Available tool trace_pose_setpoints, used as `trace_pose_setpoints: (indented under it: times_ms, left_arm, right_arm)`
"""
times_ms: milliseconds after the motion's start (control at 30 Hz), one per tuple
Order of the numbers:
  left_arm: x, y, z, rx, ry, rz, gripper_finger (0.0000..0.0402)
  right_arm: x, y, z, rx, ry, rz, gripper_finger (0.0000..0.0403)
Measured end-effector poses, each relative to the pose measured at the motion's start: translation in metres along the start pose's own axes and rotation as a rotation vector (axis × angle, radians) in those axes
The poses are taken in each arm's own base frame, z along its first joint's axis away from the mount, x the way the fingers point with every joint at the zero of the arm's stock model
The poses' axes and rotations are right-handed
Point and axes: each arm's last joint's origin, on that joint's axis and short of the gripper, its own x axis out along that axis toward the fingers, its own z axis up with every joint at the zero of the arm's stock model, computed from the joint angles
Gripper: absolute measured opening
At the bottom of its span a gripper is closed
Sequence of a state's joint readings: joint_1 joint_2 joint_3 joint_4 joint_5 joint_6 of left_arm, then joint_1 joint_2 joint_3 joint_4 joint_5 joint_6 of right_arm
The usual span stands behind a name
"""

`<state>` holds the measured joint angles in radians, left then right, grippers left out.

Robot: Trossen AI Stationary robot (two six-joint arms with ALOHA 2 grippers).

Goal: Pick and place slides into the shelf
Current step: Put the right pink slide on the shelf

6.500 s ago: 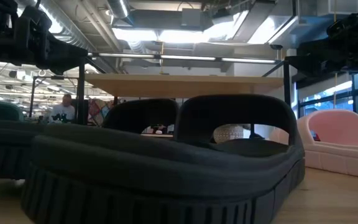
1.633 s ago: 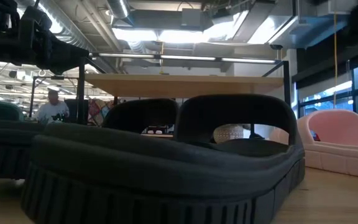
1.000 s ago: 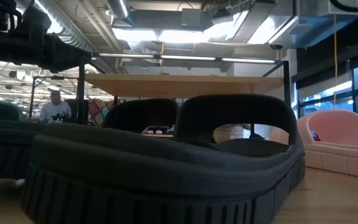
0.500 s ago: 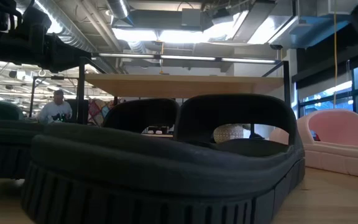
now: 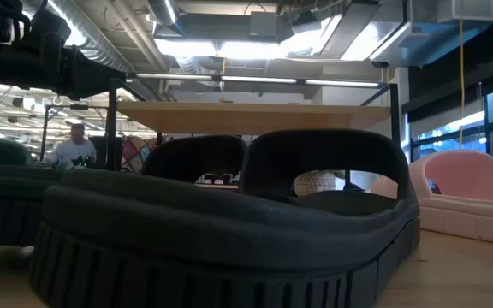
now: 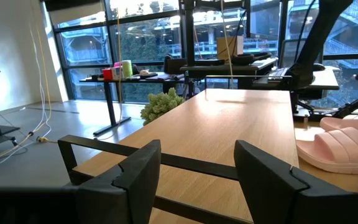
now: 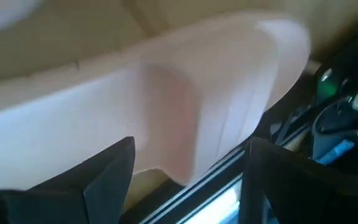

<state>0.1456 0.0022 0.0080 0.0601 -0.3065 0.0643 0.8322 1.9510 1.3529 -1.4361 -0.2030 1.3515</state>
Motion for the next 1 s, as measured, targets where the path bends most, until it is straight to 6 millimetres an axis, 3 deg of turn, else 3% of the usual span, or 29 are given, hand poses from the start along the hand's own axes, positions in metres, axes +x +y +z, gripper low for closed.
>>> trace_pose_setpoints:
  times_ms: [267, 700, 1000]
  left_arm:
    - [0.0, 0.0, 0.0, -0.009, 0.0, 0.0, 0.0198]
    - [0.0, 0.0, 0.0, -0.01, 0.001, 0.0, 0.0198]
    - [0.0, 0.0, 0.0, -0.009, 0.001, 0.0, 0.0198]
  right_arm:
    - [0.017, 0.01, -0.002, -0.01, -0.064, -0.114, 0.032]
    - [0.027, 0.013, 0.002, 0.005, -0.08, -0.202, 0.0315]
    - [0.027, 0.013, 0.002, 0.003, -0.079, -0.205, 0.0236]
